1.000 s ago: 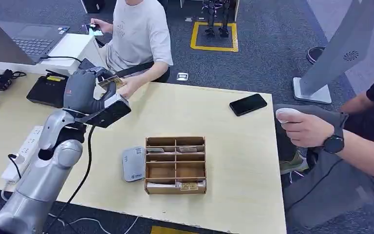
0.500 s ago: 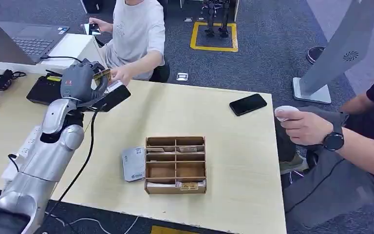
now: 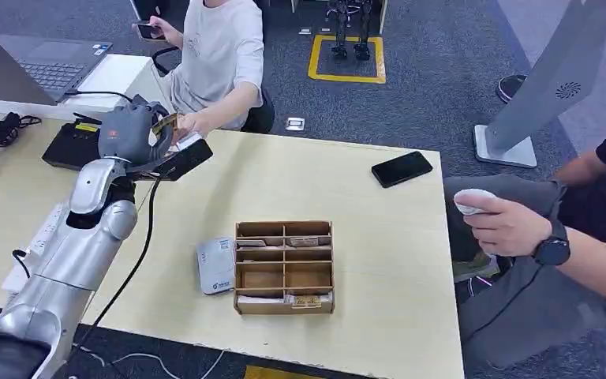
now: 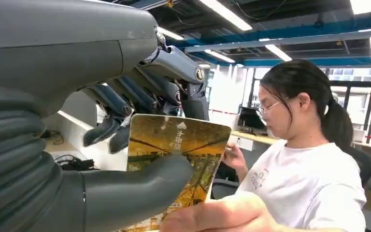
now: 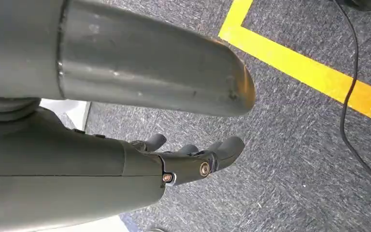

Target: Pass the card to the sensor for recognition and then transmit it.

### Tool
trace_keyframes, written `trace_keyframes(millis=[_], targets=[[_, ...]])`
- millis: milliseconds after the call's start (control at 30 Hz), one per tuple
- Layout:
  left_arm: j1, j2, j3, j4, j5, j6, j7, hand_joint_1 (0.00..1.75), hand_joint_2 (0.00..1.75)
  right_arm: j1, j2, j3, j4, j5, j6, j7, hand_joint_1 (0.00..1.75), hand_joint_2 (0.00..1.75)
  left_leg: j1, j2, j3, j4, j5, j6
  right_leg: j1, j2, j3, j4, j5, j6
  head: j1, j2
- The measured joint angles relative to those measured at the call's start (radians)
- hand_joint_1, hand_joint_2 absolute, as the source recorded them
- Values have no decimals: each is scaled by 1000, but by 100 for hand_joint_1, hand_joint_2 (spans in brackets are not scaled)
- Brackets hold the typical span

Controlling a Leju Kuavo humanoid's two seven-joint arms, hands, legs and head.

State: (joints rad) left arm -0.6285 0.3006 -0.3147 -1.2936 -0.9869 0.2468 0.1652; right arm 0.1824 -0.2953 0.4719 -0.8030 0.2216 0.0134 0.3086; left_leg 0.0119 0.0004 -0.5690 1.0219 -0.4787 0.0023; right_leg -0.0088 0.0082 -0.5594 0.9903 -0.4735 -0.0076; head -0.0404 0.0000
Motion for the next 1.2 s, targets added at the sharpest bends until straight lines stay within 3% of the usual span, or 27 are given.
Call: trace_keyframes(millis=[133,267,600,700,767,900,1067,1200], targets=[[1,7,0,1,-7,13,-4,0,175,0,0,0,0,2,0,0,0,0,0,0,-1,0,0,0,0,0,0,0,0,0,0,0],[25,30,7,-3,12,75,-32,0,175,5,0,-3,-1,2,0,1,0,0,0,0,-1,0,0,0,0,0,0,0,0,0,0,0],[165,89,113,-75,103,152,-69,0,175,30,0,-19,-21,-9,-7,20,0,0,0,1,-1,0,0,0,0,1,0,1,0,0,0,0],[271,115,210,-141,163,258,-106,0,175,50,0,-28,-31,-25,-18,34,0,0,0,4,0,-1,-1,0,0,5,-1,1,0,0,0,0],[367,116,321,-213,252,299,-146,0,175,77,0,-36,-50,-35,-29,42,0,0,0,5,0,-1,-3,-1,0,6,-1,1,-2,0,0,0],[475,113,463,-298,287,293,-185,0,175,108,0,-49,-78,-37,-38,51,0,0,1,1,-2,-1,-3,-1,0,2,-2,0,-3,2,0,0],[516,100,539,-348,275,282,-188,0,175,113,0,-54,-100,-40,-41,53,0,0,1,1,-2,-1,-3,-1,0,2,-1,0,-3,2,0,0],[583,85,609,-391,368,350,-186,0,175,120,0,-57,-108,-48,-44,60,0,0,0,3,-1,-1,-3,-1,0,3,1,1,-2,1,0,0]])
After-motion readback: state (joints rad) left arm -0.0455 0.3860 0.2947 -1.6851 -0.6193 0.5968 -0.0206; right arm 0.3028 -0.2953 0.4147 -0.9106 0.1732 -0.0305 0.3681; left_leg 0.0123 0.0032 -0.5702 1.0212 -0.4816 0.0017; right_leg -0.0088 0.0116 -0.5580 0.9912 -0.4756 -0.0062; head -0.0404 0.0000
